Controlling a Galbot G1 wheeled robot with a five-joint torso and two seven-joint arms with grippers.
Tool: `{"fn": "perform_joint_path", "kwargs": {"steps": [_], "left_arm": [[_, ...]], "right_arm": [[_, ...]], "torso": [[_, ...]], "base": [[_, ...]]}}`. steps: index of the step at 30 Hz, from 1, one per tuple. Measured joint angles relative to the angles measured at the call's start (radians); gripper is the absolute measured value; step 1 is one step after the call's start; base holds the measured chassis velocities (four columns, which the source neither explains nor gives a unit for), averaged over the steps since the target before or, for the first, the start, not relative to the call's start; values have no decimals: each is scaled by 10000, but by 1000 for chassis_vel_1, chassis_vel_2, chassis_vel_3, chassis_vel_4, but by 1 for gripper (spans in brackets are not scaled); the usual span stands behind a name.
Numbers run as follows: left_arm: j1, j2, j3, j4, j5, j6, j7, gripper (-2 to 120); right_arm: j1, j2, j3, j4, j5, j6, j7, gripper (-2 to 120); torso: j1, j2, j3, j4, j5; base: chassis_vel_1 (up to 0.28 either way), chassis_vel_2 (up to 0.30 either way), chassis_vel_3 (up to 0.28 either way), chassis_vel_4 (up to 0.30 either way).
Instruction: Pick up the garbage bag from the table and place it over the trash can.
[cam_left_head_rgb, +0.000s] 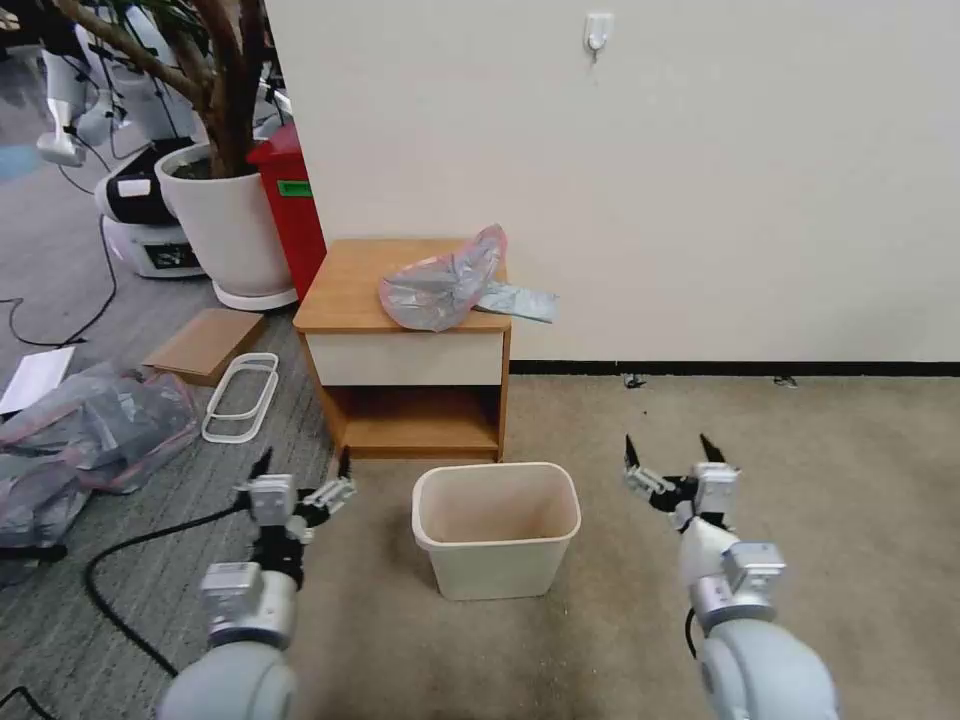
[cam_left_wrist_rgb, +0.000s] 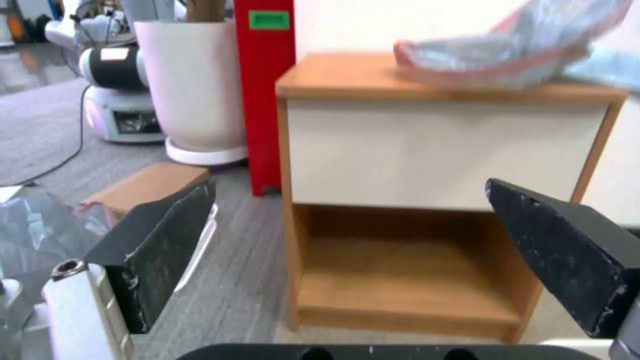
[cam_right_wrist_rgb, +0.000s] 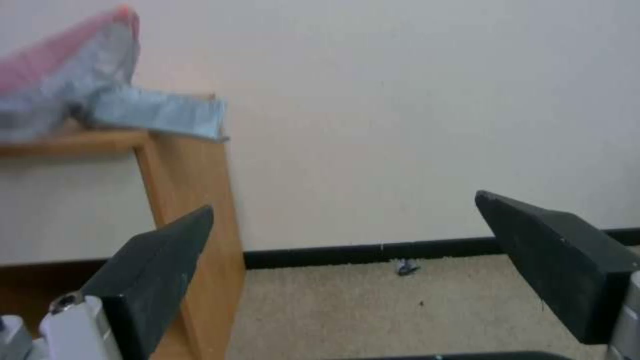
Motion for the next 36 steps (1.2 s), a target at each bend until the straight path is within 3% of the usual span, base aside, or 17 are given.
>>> {"fn": "perform_joint_path", "kwargs": {"steps": [11,14,17,18,20,21,24,25,27,28,30,31,34,36], "left_arm": [[102,243,41,494,-405,-801,-56,100],[122,217,52,598,-395,-932,-43,100],[192,185,26,738,-362,-1133,-34,100],[192,185,26,738,-362,-1133,-34,100],[252,145,-9,776,-347,-1210,-34,100],[252,145,-9,776,-347,-1210,-34,100],[327,58,-92,790,-331,-1279,-34,100],[327,58,-92,790,-331,-1279,-34,100],[369,-4,-148,815,-323,-1311,-36,100],[369,-4,-148,815,-323,-1311,-36,100],[391,-81,-220,865,-313,-1344,-44,100],[391,-81,-220,865,-313,-1344,-44,100],[397,-179,-323,928,-290,-1355,-96,100],[397,-196,-337,936,-280,-1354,-135,100]], "right_arm": [[187,-163,-632,-634,971,2291,318,100],[426,-229,-853,-829,1384,2406,459,100],[1017,-323,-1524,-916,3077,1993,1047,100],[1017,-323,-1524,-916,3077,1993,1047,100],[1677,-338,-2030,-1066,4807,1510,1646,100],[1677,-338,-2030,-1066,4807,1510,1646,100],[3112,-230,-2393,-1617,7794,837,2724,100],[3112,-230,-2393,-1617,7794,837,2724,100],[4005,-81,-2416,-1963,9676,471,3567,100],[4005,-81,-2416,-1963,9676,471,3567,100],[5056,159,-2353,-2550,11739,182,4571,100],[5056,159,-2353,-2550,11739,182,4571,100],[6338,593,-2170,-3668,13465,106,5398,100],[6529,680,-2133,-3870,13652,99,5479,100]], "torso": [[1,-1,0,-1,0],[0,0,1,-2,0],[1,0,1,-1,-2],[1,0,1,-1,-2],[1,0,1,-1,-2],[1,0,1,-1,-2],[0,0,1,0,-1],[0,0,1,0,-1],[1,-1,2,0,-2],[1,-1,2,0,-2],[1,-1,2,1,-2],[1,-1,2,1,-2],[1,-1,2,0,-2],[1,-1,3,-1,-2]], "base": [[0,0,0,0],[0,0,0,0],[0,0,0,0],[0,0,0,0],[0,0,0,0],[0,0,0,0],[0,0,0,0],[0,0,0,0],[0,0,0,0],[0,0,0,0],[0,0,0,0],[0,0,0,0],[0,0,0,0],[0,0,0,0]]}}
